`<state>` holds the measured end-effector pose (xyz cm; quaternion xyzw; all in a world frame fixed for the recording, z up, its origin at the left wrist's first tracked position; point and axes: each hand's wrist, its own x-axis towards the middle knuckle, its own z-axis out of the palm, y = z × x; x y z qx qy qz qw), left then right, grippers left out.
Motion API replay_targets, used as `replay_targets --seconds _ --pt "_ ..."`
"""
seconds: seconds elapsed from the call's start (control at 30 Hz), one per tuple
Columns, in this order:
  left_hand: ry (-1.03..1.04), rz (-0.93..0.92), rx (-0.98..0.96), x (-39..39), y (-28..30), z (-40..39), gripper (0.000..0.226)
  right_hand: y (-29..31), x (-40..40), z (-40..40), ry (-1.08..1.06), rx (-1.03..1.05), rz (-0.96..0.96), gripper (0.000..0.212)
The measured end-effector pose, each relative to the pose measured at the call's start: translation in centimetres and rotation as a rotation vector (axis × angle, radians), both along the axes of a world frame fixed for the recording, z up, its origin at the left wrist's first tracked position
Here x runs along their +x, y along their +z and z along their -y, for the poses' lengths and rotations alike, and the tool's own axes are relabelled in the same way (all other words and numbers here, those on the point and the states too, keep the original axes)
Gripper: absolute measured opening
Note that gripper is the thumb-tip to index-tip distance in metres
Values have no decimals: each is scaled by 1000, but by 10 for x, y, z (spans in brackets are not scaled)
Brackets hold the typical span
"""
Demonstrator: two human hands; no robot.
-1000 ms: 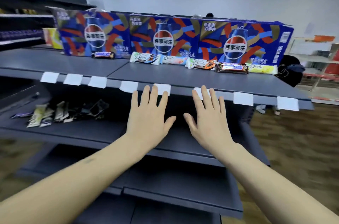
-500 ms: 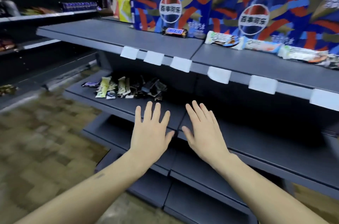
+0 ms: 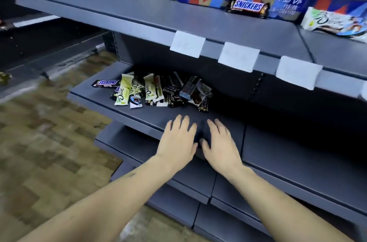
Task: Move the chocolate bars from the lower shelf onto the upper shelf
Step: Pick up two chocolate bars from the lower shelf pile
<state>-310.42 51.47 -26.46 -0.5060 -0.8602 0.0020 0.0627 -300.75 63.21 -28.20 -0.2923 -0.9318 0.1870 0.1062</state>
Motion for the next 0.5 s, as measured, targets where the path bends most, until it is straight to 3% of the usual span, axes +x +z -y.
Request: replay_targets --seconds 0.17,0.27,0.5 --pt "10 104 -6 -40 -41 -49 65 -38 -44 -35 -68 -72 16 61" --pt "37 144 50 -55 -57 -72 64 -58 -60 -52 -99 -11 -15 58" --pt "79 76 57 -74 -80 -102 55 -68 -93 -81 -48 110 24 57"
